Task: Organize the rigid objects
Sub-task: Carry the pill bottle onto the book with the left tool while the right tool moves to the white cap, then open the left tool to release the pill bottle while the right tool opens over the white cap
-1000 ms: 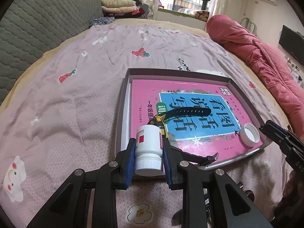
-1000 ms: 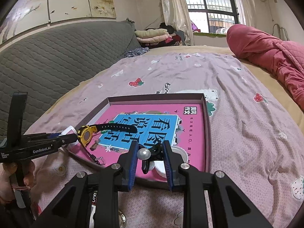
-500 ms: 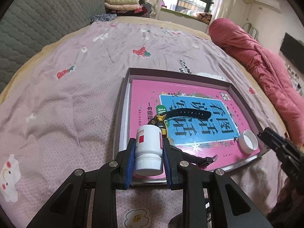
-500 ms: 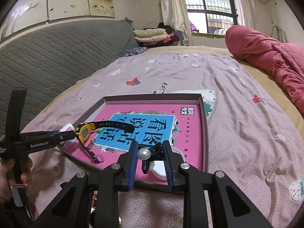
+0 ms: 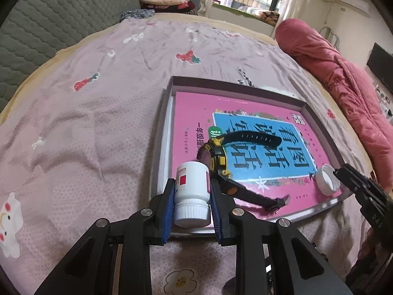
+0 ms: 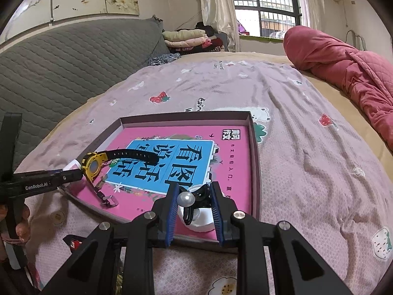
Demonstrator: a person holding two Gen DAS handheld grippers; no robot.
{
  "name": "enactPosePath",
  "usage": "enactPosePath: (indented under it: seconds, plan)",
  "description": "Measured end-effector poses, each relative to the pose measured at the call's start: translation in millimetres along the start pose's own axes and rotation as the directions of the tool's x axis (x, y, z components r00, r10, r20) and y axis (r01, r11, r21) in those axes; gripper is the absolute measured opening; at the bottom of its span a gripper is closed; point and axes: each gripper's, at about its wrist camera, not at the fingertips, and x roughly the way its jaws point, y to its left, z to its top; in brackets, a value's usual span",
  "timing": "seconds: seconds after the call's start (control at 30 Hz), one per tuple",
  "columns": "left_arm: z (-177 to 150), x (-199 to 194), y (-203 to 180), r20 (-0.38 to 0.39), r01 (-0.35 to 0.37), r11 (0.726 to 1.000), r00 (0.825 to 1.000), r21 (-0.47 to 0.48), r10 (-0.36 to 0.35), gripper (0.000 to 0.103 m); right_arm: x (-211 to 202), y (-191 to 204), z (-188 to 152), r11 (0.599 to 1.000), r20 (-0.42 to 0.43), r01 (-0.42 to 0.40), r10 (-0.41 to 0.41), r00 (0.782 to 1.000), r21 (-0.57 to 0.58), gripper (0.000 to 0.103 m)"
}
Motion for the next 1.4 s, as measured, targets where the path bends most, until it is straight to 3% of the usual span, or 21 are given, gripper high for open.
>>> enactPosePath:
  seconds: [0.43,0.7,1.4]
  plan:
    - [-2,5,-8,-0.024,0.012,0.999,1.000,0.035,-0.011,0.027,10,4,-4,0.999,-0.031,0.040,-0.040,0.999,-0.025,0.026]
    - [-3,5,-12,-0.032,0.037,0.998,0.999,0.048,-0.035,0.027,13,-6,-6,0.999,-0.048,0.049,-0.048,0.998,0.020,0.026]
    - [-1,6,-7,-0.035,-0.005,0.999,0.999,0.048,0.007,0.027,16,-1,-8,0.999,-0.068,0.045,-0.046,0.997,-0.007,0.027]
